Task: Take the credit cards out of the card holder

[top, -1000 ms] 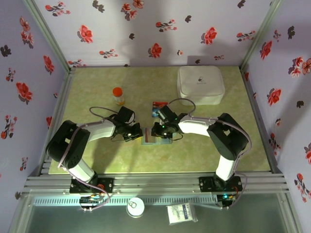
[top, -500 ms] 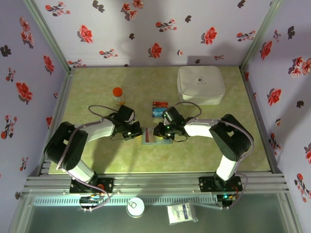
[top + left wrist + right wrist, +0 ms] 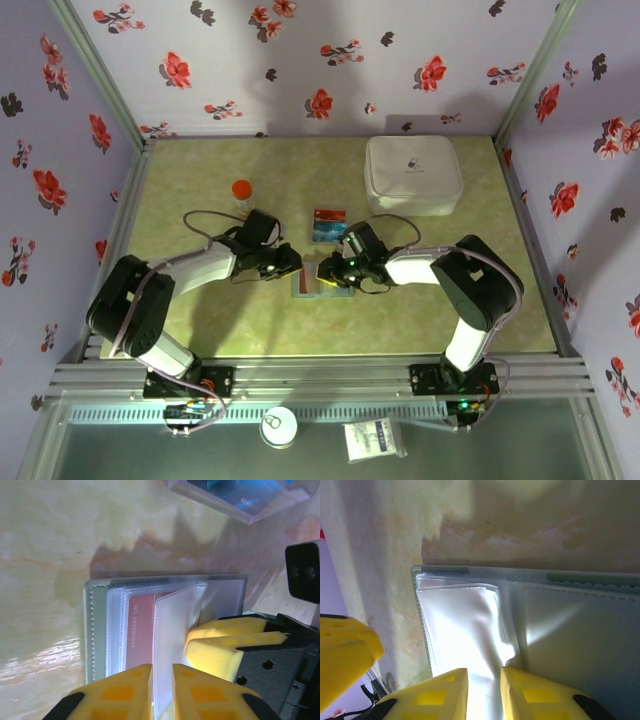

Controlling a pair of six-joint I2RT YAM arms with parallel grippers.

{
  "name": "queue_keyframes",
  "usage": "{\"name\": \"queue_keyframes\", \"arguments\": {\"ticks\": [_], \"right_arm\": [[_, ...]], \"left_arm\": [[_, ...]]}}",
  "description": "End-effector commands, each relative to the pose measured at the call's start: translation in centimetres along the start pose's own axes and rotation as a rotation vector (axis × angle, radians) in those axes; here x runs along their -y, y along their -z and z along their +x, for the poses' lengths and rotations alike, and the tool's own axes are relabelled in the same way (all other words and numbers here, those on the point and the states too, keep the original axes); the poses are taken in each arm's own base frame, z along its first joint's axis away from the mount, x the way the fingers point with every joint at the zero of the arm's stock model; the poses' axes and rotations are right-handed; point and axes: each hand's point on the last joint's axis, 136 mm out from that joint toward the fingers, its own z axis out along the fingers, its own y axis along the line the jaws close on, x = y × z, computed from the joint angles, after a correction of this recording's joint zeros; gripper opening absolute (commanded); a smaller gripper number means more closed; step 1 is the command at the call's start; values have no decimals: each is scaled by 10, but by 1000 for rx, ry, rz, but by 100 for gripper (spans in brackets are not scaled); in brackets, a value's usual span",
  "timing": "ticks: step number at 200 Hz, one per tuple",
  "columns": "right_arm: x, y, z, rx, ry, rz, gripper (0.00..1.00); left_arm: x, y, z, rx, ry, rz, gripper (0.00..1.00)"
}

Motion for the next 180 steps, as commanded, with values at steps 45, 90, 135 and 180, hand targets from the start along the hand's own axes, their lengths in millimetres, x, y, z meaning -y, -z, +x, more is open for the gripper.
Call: {"name": "queue_keyframes", "arguments": {"ticks": [45,90,135,180], "right_arm": [[22,-2,3,2,-56,34,25],[23,-3,3,0,-61,33,25],[23,-4,3,-6,-66,26,25],[24,-5,4,-8,-67,26,24]], "left_arm": [[10,-20,3,-42,20,23,23],[9,-25,6,-57,20,18,23],[5,-28,8,-65,28,6,24],[8,-31,8,-71,28,18,21]]}}
